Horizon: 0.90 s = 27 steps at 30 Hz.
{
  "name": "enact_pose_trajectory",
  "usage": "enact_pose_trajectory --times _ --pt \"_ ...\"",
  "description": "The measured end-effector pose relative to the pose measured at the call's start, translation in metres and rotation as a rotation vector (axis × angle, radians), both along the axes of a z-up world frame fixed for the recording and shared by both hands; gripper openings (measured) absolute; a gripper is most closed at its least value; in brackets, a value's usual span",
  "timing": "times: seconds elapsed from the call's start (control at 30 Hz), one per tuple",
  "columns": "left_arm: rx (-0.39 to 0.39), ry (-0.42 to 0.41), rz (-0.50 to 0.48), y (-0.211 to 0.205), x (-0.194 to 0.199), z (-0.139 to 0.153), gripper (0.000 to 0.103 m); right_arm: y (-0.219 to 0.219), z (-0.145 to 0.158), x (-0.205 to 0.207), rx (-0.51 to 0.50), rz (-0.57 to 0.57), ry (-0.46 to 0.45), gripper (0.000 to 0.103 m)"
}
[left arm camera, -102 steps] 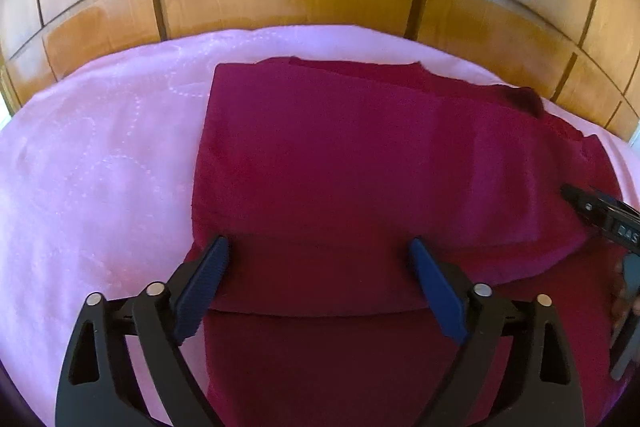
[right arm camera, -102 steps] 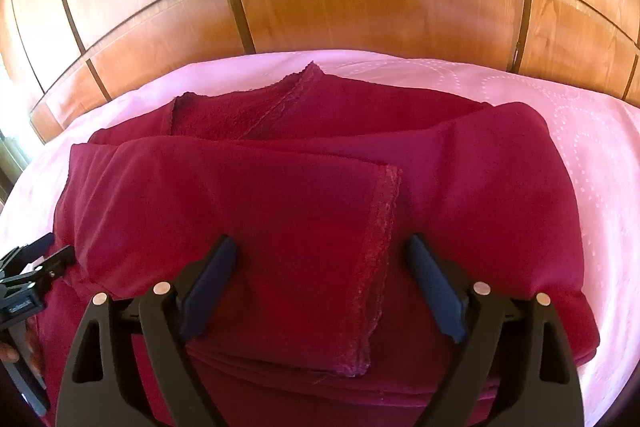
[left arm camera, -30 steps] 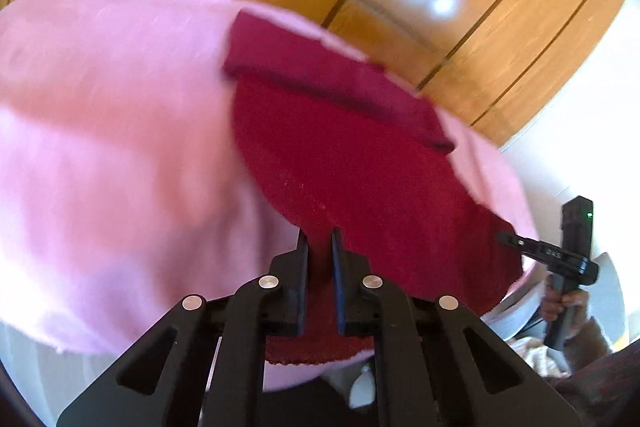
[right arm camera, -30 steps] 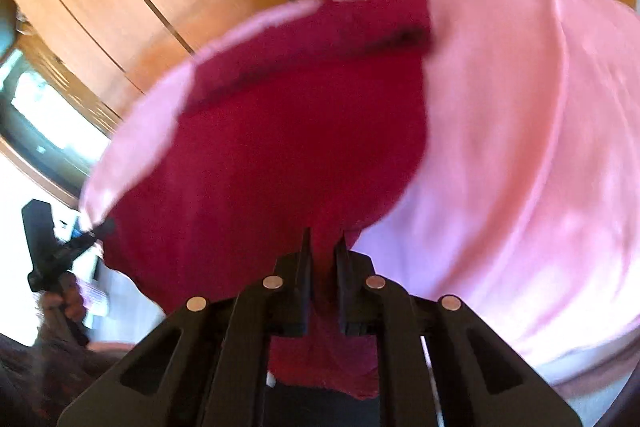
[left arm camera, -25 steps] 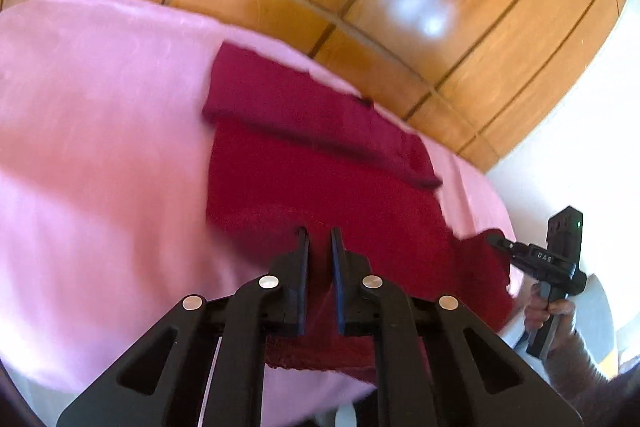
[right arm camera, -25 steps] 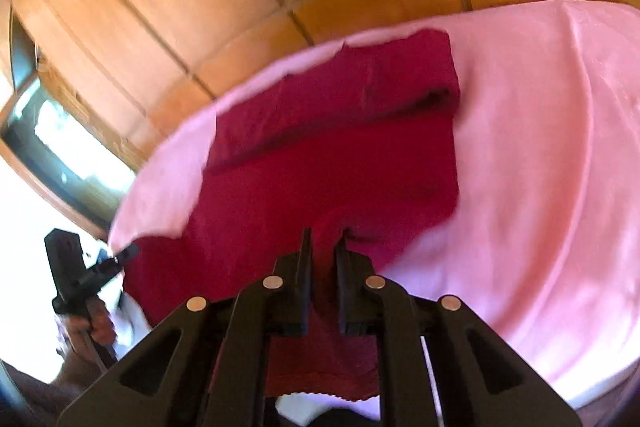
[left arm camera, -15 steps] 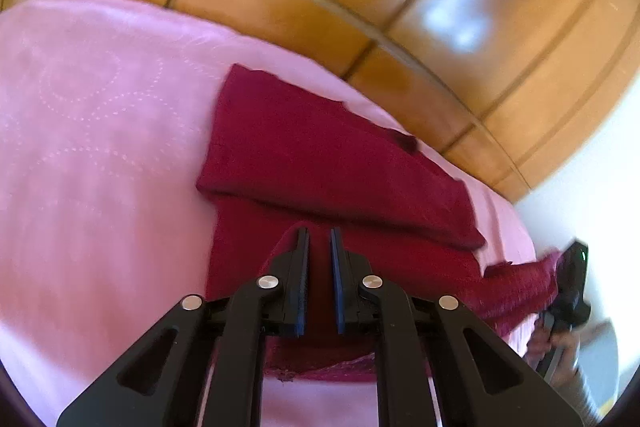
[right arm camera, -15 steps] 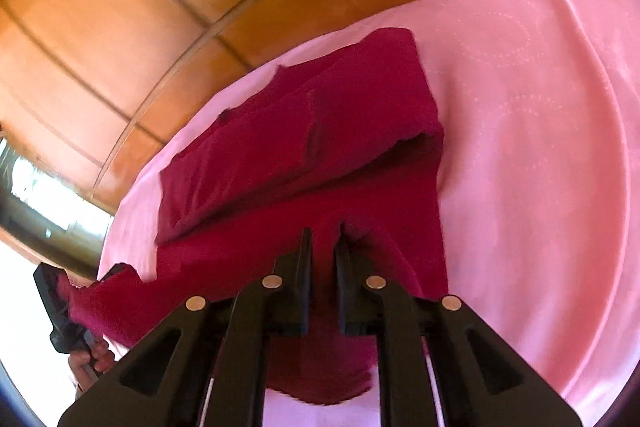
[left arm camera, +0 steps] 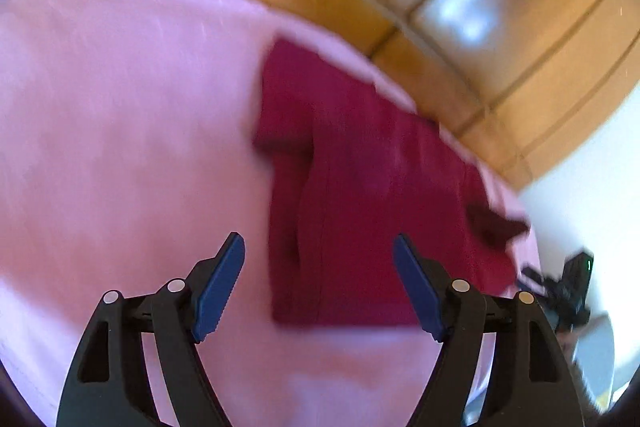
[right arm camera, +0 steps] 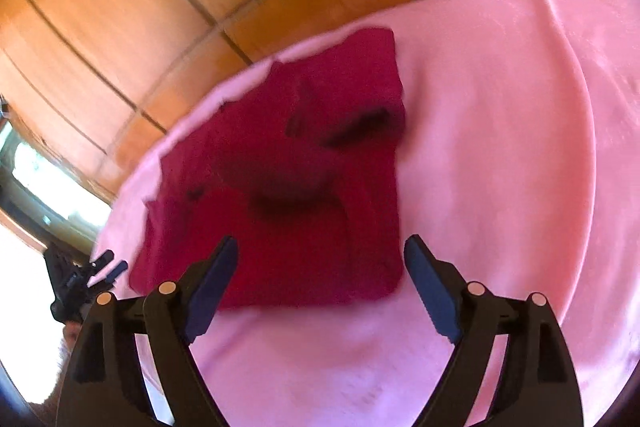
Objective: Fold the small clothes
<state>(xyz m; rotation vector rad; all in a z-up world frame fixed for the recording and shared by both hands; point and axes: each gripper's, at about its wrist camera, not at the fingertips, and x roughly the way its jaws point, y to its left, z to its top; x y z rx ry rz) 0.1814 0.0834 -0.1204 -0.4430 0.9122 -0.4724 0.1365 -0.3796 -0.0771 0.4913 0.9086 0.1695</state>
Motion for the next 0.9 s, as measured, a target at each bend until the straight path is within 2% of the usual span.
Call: enact_pose_trajectory --times 0.03,0.07,0.13,0.2,0.23,0.3,0.47,0.73,0.8,0.87,0.9 --pt "0.006 0.028 -0.034 -0.008 -0.003 -0.008 0.066 0.003 -0.008 0.003 -0.015 0.003 0.019 0.067" --pt "0.036 0.036 -0.058 -0.018 -0.006 -0.014 0.053 0.005 -0.013 0.005 -0.031 0.0 0.036 0.063" --pt "0.123 -0.001 -0.054 -0.027 -0.011 -0.013 0.043 0.01 -0.019 0.009 -0.077 -0.003 0.043 0.043" --pt "0.102 0.01 -0.053 -0.025 -0.011 -0.012 0.026 0.011 -0.016 0.009 -0.064 0.002 0.042 0.03" --pt "0.096 0.008 -0.054 -0.022 -0.012 -0.009 0.023 0.012 -0.013 0.007 -0.069 0.009 0.035 0.026" --pt "0.115 -0.017 -0.071 -0.024 -0.019 -0.004 0.019 0.016 -0.006 0.004 -0.088 0.029 0.018 0.024" --pt "0.125 -0.029 -0.106 -0.019 -0.045 0.001 0.018 0.014 0.01 -0.029 -0.062 0.052 -0.002 0.023" --pt "0.073 0.027 -0.12 -0.001 -0.12 -0.007 0.018 0.017 -0.003 -0.104 -0.063 0.118 0.098 0.023" --pt "0.089 0.028 -0.122 -0.001 -0.136 -0.009 0.018 0.016 -0.006 -0.11 -0.058 0.127 0.119 0.023" --pt "0.117 0.017 -0.118 -0.003 -0.142 -0.005 0.021 0.017 -0.006 -0.11 -0.061 0.135 0.124 0.025" --pt "0.128 0.007 -0.114 -0.003 -0.142 -0.002 0.03 0.017 -0.004 -0.107 -0.066 0.136 0.121 0.032"
